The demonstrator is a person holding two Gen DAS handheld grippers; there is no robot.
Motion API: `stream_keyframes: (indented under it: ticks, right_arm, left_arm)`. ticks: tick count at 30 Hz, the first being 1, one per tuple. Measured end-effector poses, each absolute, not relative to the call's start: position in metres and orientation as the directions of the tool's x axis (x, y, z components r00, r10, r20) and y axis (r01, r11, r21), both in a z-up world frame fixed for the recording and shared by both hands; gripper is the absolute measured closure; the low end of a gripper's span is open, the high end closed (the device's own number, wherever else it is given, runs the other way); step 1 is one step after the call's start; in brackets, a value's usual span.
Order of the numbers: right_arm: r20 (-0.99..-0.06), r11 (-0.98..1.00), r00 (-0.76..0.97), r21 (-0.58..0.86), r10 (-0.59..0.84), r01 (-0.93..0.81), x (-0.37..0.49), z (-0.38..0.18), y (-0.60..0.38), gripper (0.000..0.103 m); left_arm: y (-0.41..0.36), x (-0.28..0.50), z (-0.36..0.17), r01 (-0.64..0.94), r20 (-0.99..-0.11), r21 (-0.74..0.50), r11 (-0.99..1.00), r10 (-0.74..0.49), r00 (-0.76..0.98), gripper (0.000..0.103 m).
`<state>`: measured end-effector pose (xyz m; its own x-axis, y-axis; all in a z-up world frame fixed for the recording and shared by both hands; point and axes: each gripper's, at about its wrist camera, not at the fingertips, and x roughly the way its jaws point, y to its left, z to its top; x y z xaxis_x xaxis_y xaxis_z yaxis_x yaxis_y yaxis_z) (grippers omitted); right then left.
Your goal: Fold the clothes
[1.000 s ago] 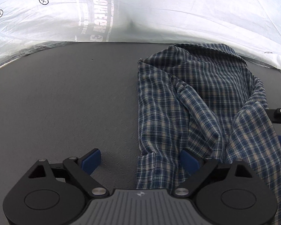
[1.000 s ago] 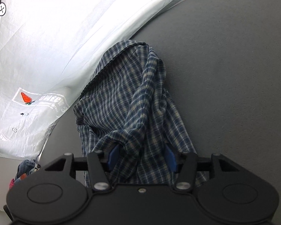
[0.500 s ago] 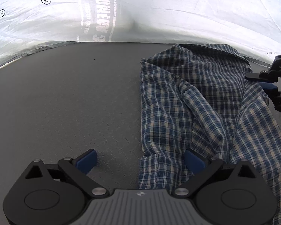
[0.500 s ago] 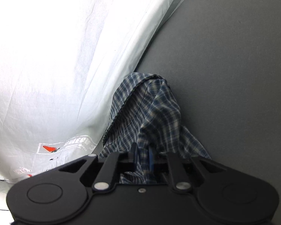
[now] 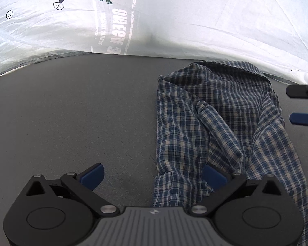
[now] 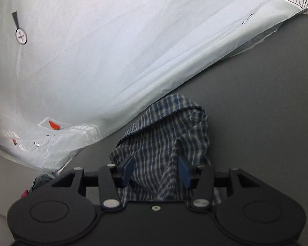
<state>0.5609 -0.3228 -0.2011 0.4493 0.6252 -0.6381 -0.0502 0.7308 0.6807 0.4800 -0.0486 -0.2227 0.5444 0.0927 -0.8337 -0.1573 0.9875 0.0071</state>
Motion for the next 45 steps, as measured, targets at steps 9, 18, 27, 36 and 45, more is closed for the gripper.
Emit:
stream_keyframes:
  ticks: [9, 18, 27, 36, 45]
  right_arm:
    - [-0.730, 0.774, 0.329, 0.633, 0.599, -0.004, 0.460, -0.251, -0.302, 0.100]
    - [-0.818, 0.923, 0.436, 0.373, 0.376, -0.097, 0.439, -0.219, -0.301, 0.054]
    - [-0.812, 0.941, 0.485, 0.329, 0.324, -0.079, 0.343, -0.186, -0.310, 0.063]
    - [-0.820, 0.940, 0.483, 0.342, 0.308, -0.018, 0.247, -0.196, -0.320, 0.095]
    - [-0.704, 0.873, 0.525, 0.449, 0.478, -0.193, 0.251, -0.203, -0.272, 0.092]
  left_arm:
    - [-0.038, 0.460, -0.207, -0.197, -0.821, 0.031, 0.980, 0.138, 0.554, 0.001]
    - [-0.027, 0.402, -0.178, -0.182, -0.795, 0.062, 0.981, 0.158, 0.586, 0.001]
    - [-0.054, 0.302, -0.166, -0.042, -0.811, -0.125, 0.991, -0.078, 0.579, 0.040]
    - [-0.079, 0.239, -0.181, 0.089, -0.805, -0.297, 0.951, -0.300, 0.513, 0.091]
    - [-0.077, 0.246, -0.229, 0.090, -0.834, -0.310, 0.946, -0.316, 0.452, 0.096]
